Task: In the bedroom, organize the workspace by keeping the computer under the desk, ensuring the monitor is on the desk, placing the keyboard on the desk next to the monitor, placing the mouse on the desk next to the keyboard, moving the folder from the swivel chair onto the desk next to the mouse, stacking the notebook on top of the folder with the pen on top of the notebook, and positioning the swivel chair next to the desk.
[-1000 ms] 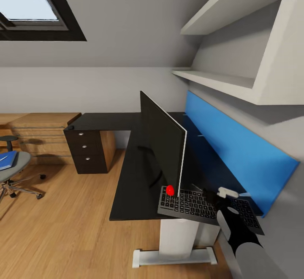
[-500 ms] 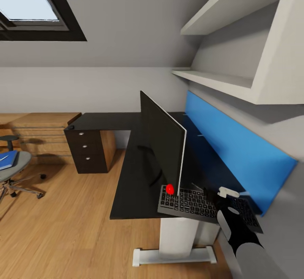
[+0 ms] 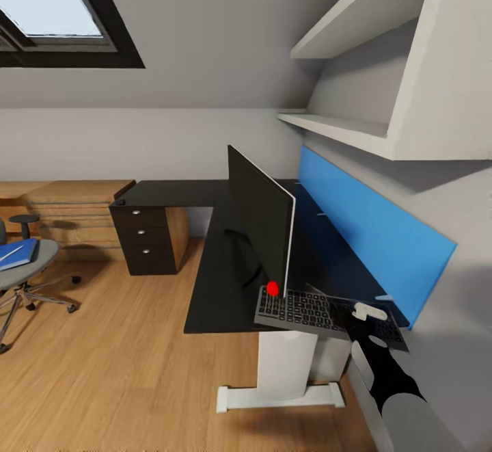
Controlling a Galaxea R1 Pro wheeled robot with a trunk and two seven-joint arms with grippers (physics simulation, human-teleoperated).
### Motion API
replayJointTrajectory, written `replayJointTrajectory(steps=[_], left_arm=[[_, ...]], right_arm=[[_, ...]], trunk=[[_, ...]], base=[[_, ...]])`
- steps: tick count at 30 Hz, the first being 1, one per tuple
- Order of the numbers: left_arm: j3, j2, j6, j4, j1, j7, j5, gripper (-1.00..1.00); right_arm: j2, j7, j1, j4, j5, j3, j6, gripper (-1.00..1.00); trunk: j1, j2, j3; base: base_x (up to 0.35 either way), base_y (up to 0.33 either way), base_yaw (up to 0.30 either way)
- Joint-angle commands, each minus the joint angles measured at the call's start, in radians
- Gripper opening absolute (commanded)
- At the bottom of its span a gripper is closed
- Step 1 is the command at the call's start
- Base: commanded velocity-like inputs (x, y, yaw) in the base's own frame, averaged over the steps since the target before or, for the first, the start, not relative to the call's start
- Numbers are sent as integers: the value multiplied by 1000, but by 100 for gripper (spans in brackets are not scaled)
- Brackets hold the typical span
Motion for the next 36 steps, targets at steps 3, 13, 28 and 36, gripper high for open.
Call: replayJointTrajectory(steps=[3,13,28,36], left_arm=[[-6,1,-6,0,0,6,11,100],[-7,1,-6,0,-1,6,11,100],[-7,1,-6,0,-1,6,11,100],[-8,1,-6,0,-1,6,11,100]], right_arm=[[0,-3,0,-1,-5,1,2,100],[0,-3,0,-1,-5,1,2,100],[-1,-4,0,2,-6,0,2,100],[-2,-4,0,2,-5,1,2,100]], trunk=[[0,-1,-1],[0,-1,-1],[0,-1,-1],[0,-1,-1]], base=[[-66,0,0],[-191,0,0],[-133,0,0],[-20,0,0]])
